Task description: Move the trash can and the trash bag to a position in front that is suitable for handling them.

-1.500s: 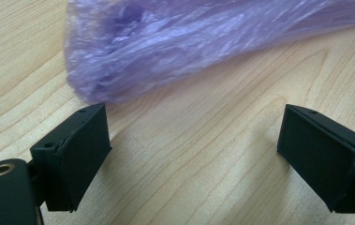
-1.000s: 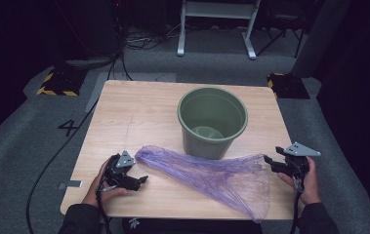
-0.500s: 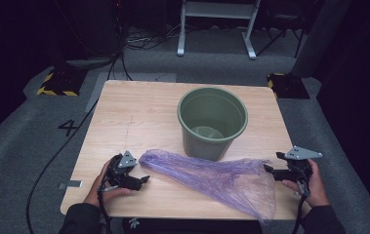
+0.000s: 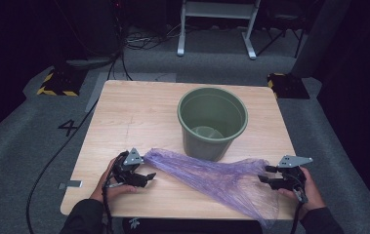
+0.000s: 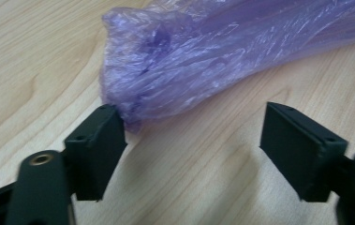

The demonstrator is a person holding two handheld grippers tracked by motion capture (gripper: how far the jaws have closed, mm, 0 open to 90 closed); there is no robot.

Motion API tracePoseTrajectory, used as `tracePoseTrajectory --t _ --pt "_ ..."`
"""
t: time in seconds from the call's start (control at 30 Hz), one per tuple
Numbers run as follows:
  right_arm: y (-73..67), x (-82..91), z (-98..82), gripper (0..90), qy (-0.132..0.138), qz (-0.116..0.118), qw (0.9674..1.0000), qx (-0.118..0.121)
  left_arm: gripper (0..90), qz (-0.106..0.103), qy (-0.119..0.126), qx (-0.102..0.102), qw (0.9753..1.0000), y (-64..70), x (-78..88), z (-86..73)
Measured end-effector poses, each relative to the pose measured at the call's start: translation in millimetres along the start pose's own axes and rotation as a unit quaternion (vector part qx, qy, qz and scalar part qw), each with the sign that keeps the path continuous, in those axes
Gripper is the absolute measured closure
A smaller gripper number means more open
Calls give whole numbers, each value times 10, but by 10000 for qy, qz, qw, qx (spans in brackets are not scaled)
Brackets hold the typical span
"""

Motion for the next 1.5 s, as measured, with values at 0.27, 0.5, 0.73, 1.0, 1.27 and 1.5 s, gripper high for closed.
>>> tracePoseTrajectory --t 0.27,0.5,0.73,1.0,1.27,1.5 --pt "192 -82 99 891 410 -195 9990 40 493 -80 16 -213 9997 13 -19 26" --pt "487 -121 324 876 549 -676 9962 0 711 -223 59 -361 9991 52 1 29" --pt "602 102 400 354 522 -1005 9929 -373 791 -280 -68 -449 9986 100 19 -45" --pt "401 468 227 285 679 -915 9929 -336 832 -231 -41 -408 9989 118 94 -93" --pt "119 724 -23 239 718 -613 9953 -216 675 -186 50 -329 9993 104 88 -77" --pt "-261 642 -376 290 228 209 9994 155 309 -39 221 -68 9997 53 132 -30"
Point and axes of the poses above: each handheld gripper's, and its own axes: x roughly backward along the jaws, z roughly out of its top, y roughly to its right, the point moved 9 cm from there along -x, roughly forward along the jaws, and after that the axes turned 8 degrees about -x, right-handed, at the moved point
